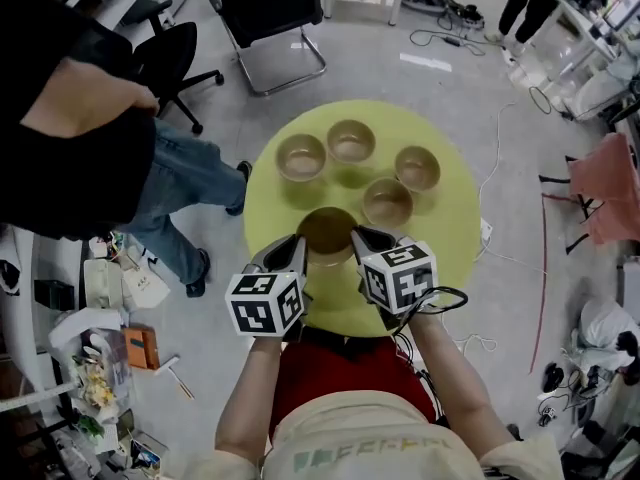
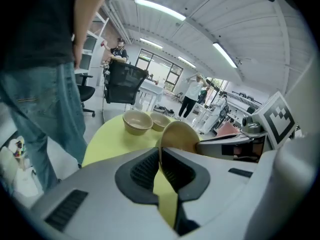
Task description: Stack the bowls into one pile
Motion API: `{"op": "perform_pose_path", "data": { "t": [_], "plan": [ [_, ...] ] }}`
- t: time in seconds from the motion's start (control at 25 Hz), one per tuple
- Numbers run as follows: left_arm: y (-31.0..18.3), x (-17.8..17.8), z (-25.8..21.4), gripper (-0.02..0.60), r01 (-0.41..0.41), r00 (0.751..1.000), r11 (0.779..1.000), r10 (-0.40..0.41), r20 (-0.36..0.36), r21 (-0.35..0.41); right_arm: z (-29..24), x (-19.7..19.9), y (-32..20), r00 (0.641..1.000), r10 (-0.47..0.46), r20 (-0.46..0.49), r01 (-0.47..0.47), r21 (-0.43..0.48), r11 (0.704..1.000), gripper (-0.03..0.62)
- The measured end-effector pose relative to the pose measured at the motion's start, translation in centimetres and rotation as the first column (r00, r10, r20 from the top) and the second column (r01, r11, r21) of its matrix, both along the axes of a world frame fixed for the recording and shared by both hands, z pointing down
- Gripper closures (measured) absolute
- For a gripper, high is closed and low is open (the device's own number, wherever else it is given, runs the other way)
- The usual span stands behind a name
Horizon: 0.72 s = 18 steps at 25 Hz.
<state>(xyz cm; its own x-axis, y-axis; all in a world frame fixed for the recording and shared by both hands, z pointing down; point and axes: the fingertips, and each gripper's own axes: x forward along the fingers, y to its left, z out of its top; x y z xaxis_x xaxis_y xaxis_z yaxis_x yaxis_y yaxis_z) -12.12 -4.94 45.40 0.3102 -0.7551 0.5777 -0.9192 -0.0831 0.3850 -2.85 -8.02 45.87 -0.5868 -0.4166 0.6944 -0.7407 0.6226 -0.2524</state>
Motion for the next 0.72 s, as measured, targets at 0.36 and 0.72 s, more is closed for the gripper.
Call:
{"op": "perform_pose_path", "data": {
  "t": [0.36,0.72],
  "plan": [
    [-1.7,-0.8,-2.1,0.545,0.023,0.999,0.998,-0.025,0.034,0.050,-1.8,-0.9,-1.9,1.000,-0.022,0.017,0.021,0.057,0.998,0.554],
    [-3.0,-1.5,-4.6,0.546,0.074,0.995,0.994,-0.079,0.061,0.078,-4.1,-1.8,-3.9,0.996,-0.075,0.043,0.071,0.092,0.993,0.554]
  ]
}}
